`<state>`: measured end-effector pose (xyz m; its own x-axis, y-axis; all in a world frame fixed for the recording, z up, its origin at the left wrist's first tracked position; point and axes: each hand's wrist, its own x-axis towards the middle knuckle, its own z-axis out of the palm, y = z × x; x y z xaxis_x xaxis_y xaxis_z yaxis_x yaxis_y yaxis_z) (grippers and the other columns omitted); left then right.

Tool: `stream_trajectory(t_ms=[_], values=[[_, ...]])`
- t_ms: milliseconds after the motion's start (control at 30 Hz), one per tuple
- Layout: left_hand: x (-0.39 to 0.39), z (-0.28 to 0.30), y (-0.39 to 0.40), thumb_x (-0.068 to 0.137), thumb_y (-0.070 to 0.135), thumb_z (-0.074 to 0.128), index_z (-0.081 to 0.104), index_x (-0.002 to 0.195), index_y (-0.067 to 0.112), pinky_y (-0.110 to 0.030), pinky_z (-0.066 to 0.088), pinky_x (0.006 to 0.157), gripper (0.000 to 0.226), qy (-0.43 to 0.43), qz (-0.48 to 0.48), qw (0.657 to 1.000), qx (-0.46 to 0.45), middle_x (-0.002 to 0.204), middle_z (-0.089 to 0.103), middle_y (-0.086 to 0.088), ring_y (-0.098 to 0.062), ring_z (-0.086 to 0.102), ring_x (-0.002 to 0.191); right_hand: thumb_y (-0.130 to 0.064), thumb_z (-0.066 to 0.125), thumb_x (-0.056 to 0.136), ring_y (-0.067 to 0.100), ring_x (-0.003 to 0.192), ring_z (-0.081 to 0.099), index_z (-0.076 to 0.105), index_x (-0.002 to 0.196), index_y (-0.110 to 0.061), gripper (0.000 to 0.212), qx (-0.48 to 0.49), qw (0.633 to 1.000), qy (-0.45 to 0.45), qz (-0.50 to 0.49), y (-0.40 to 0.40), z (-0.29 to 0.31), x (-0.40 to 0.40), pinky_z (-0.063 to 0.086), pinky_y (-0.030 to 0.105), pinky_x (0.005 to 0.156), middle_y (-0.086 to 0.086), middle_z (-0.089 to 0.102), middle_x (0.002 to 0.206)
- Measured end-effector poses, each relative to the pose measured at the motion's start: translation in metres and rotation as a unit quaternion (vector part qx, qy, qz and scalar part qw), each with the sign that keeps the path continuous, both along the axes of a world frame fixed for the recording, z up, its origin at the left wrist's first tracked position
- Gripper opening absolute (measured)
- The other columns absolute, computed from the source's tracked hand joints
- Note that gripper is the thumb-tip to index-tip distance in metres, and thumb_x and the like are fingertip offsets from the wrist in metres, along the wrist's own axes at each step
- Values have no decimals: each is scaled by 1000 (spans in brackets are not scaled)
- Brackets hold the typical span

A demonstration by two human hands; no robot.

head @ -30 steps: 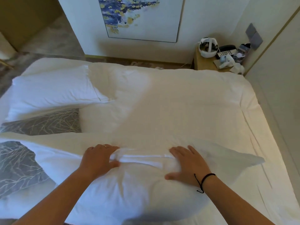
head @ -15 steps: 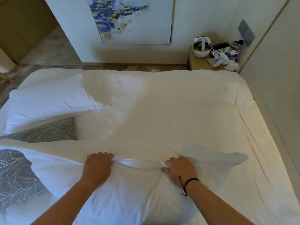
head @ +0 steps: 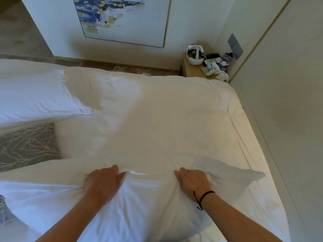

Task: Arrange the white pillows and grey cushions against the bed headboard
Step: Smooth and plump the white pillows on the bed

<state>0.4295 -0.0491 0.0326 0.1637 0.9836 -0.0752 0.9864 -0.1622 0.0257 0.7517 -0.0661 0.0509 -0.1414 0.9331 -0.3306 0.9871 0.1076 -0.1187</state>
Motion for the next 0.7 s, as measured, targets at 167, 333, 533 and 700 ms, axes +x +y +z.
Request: stream_trajectory(t_ms=[167,333,533,700], values=[[5,32,28,65,97,12,43,78,27,-32,43,63,78,-63,-11,996,-58,65,62,8,-16,67,77,-95,7,66,19,59,49,32,69,-27,72,-52,998,36,-13,8,38,16,34,35,57,-6,51,63],[49,100,64,24,96,62,43,72,29,-29,42,54,85,-155,-75,969,-177,57,61,7,-9,55,55,-100,49,40,12,62,50,42,69,-25,80,-56,990,101,-75,2,85,58,34,29,51,-6,54,65],[182,171,115,55,63,80,56,62,25,-23,32,49,46,-133,-250,940,-192,54,53,10,-5,48,50,-78,60,66,6,76,56,56,86,-37,45,21,971,183,-150,-37,134,163,43,25,64,-16,61,80],[357,229,164,77,45,78,65,61,39,-19,40,61,21,-123,-376,893,-215,63,62,19,-1,57,64,-40,64,88,12,64,54,63,70,-20,27,129,917,259,-275,-61,159,269,45,36,60,-6,59,66]])
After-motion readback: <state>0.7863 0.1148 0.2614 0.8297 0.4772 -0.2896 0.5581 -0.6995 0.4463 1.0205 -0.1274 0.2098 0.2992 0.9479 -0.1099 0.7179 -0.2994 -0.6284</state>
